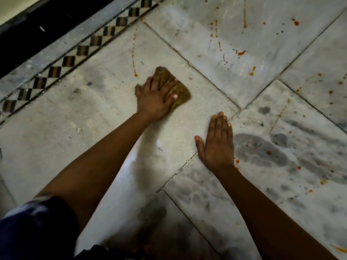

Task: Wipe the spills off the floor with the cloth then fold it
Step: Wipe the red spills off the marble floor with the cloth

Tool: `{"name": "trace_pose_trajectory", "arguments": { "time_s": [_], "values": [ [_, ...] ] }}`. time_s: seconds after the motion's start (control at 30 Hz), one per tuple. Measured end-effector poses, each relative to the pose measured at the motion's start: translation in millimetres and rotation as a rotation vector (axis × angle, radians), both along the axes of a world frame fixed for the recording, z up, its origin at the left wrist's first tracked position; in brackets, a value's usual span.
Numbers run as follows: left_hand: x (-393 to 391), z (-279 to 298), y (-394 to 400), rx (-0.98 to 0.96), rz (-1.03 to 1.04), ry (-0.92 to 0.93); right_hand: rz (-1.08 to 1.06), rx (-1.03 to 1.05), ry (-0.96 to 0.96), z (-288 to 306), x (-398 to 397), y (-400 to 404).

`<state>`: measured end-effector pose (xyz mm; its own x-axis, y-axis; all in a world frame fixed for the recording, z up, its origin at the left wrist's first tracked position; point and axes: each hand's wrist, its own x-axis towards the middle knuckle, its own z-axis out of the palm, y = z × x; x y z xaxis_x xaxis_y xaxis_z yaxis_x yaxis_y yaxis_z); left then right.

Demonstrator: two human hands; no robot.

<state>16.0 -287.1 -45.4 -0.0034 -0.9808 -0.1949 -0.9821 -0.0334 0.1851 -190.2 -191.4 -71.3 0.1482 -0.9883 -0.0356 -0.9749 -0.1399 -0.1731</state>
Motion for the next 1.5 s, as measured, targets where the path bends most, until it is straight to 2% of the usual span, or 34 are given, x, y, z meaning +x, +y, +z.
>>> {"name": "trace_pose_trajectory", "arguments": {
  "time_s": [0.07,0.17,0.3,0.37,0.43,0.53,0.6,0.7,0.77,0.83,0.93,1.03,1.1,1.2,1.33,1.43,1.5],
  "values": [
    [-32,3,-23,0.026,-0.003,-0.006,0.001,0.015,0.016,2,0,-1],
    [-68,5,-12,0.009,-0.168,-0.076,-0.001,0.035,0.017,4,1,-1],
    [-41,-3,41,-0.101,-0.425,-0.05,0.007,0.025,0.006,2,-1,0],
    [-10,-7,53,-0.102,-0.361,-0.03,0.007,0.025,-0.002,1,-3,0],
    [11,-6,43,-0.072,-0.207,-0.042,0.008,0.026,-0.006,1,-3,0],
    [5,1,-11,-0.029,-0.012,-0.031,0.011,0.027,-0.018,3,-2,-4],
    [-15,5,-47,0.005,0.047,-0.006,-0.004,0.02,-0.029,5,-1,-8],
    [-38,2,-53,-0.015,-0.03,0.002,-0.022,0.006,-0.06,7,6,-20],
    [-33,-1,-20,-0.094,-0.172,0.02,-0.025,0.002,-0.092,6,13,-29],
    [-6,-4,13,-0.14,-0.202,0.057,-0.033,-0.007,-0.137,5,23,-41],
    [52,-9,29,-0.14,0.013,0.028,0.021,-0.027,-0.18,4,44,-64],
    [85,-10,-16,-0.103,0.272,0.001,0.111,-0.038,-0.164,-1,66,-97],
    [79,-6,-53,-0.06,0.357,0.025,0.129,-0.044,-0.146,-2,72,-110],
    [67,-11,-73,-0.097,0.273,0.045,0.123,-0.028,-0.106,-9,85,-126],
    [79,-12,-21,-0.153,0.069,0.014,0.114,-0.043,-0.099,-10,87,-127],
    [109,-10,-8,-0.144,0.161,0.009,0.103,-0.039,-0.087,-9,87,-128],
    [122,-10,-32,-0.123,0.272,-0.006,0.098,-0.029,-0.086,-7,87,-129]
  ]
}}
